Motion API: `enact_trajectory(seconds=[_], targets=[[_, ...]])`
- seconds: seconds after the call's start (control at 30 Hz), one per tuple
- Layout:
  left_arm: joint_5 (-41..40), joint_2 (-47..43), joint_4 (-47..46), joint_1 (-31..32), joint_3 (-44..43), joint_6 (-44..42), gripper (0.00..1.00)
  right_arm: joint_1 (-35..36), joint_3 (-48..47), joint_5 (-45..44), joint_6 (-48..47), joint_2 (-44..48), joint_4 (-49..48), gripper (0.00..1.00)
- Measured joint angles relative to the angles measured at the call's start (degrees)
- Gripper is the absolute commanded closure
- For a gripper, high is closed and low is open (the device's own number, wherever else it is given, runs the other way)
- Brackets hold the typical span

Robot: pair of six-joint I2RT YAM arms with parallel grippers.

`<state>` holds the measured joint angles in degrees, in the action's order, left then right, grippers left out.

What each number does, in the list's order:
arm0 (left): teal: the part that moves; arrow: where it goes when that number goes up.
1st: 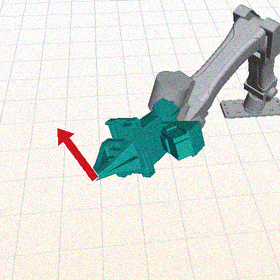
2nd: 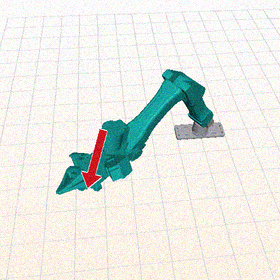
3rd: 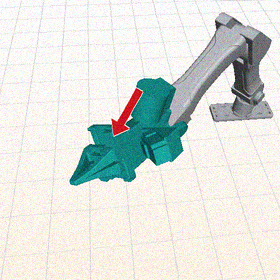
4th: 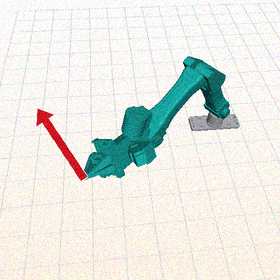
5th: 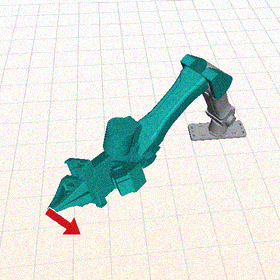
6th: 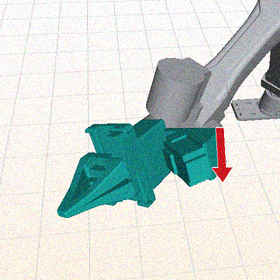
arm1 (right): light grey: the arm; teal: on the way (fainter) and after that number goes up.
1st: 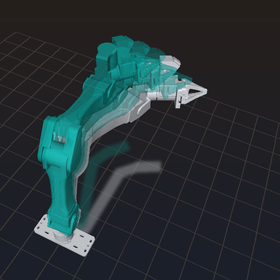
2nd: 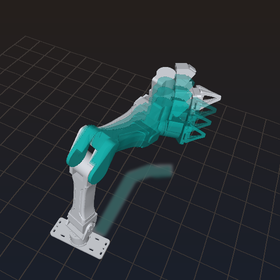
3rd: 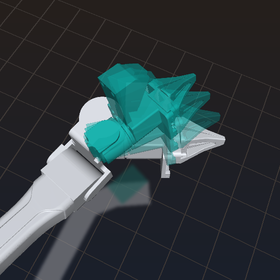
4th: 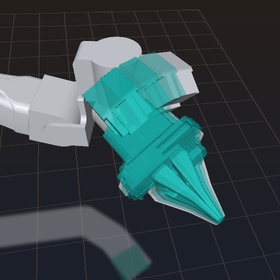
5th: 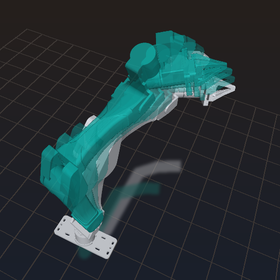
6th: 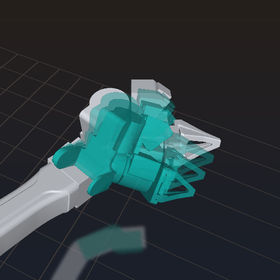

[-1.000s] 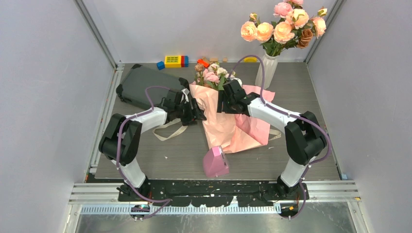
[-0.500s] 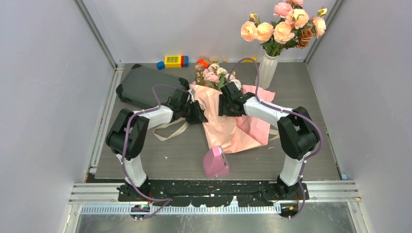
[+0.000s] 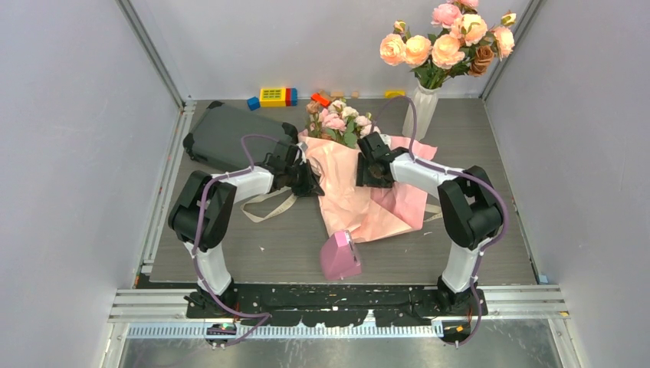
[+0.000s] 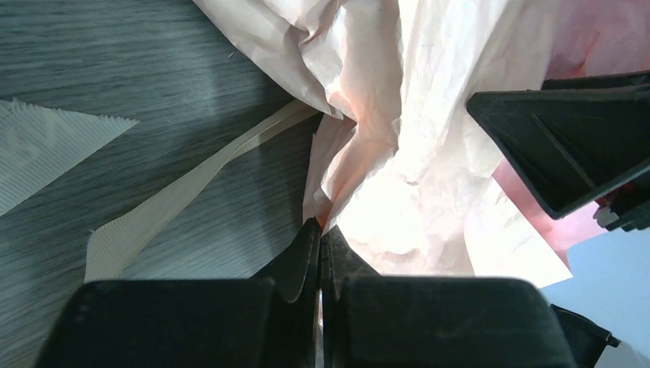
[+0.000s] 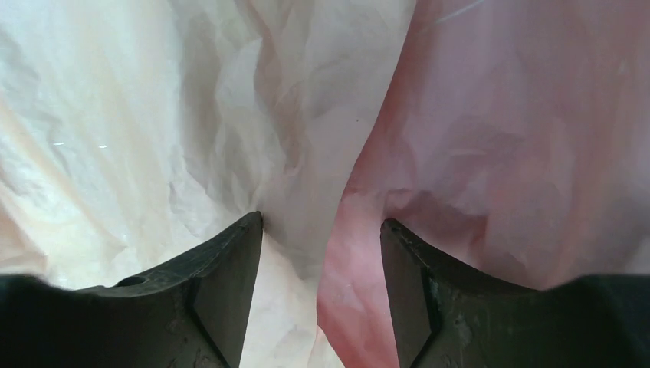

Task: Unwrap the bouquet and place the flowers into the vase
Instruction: Unfold the wrapping paper at the center of the board.

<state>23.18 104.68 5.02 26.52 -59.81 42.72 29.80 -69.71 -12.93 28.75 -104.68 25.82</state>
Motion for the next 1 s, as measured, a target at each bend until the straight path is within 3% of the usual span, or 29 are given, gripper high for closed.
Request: enact_trajectory(seconds=[0.37, 1.0], targets=[[-0.5, 0.0, 0.4, 0.0, -0.1, -1.0, 1.0, -4.9, 1.1, -1.8, -0.1, 0.1, 2.7, 0.44], [-0.6, 0.7, 1.7, -0.9, -1.0, -2.4, 1.0, -19.1, 8.8, -2.1, 3.8, 6.6, 6.4, 0.43]])
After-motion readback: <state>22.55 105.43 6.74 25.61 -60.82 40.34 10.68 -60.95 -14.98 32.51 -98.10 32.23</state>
